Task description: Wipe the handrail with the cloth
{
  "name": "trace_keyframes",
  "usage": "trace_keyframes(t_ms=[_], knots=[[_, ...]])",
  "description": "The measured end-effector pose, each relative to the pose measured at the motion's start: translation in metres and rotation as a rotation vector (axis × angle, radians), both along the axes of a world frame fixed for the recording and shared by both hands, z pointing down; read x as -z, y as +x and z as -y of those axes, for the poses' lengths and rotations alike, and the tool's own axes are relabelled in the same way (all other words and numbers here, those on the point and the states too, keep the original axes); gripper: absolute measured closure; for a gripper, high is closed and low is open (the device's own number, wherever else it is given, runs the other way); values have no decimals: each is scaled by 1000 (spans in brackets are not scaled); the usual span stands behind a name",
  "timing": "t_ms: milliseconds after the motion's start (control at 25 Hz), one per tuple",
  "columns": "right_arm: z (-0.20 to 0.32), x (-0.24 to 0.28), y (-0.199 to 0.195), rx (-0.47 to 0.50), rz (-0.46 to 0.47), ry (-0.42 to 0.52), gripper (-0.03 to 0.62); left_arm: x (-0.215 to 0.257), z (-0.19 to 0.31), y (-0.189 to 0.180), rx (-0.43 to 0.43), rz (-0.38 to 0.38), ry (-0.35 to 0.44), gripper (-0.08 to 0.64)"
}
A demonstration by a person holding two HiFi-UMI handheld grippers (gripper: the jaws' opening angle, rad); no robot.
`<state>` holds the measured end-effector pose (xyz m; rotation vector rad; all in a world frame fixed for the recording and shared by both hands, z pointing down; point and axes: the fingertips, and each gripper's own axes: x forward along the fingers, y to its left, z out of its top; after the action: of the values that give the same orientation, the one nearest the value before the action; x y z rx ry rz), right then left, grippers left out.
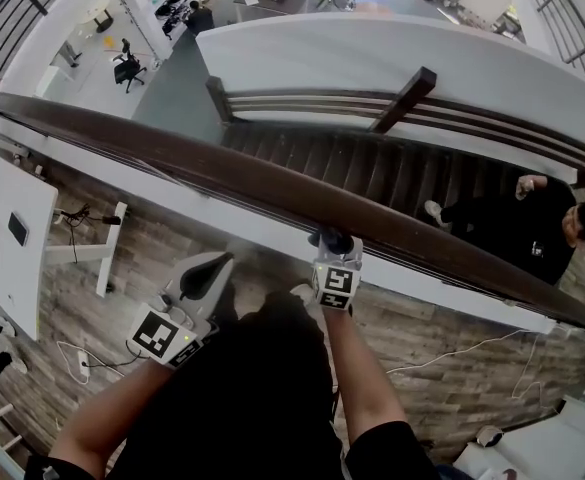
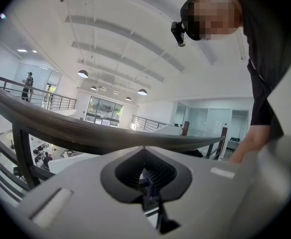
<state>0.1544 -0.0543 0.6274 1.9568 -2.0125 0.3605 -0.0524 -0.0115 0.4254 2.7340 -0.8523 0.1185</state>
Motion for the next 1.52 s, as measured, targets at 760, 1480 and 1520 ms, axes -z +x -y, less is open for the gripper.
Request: trace_keyframes(t_ms=[760,1480,1520], knots=[[-20,4,39,6,-16,-4,485,-1,-12,21,38,3,-9,561],[-37,0,86,-61,-52,6,485,-2,-22,33,36,-7,-8,561],[-38,0,88,-61,-50,6,485,-2,-23,34,35,-11,-7,561]])
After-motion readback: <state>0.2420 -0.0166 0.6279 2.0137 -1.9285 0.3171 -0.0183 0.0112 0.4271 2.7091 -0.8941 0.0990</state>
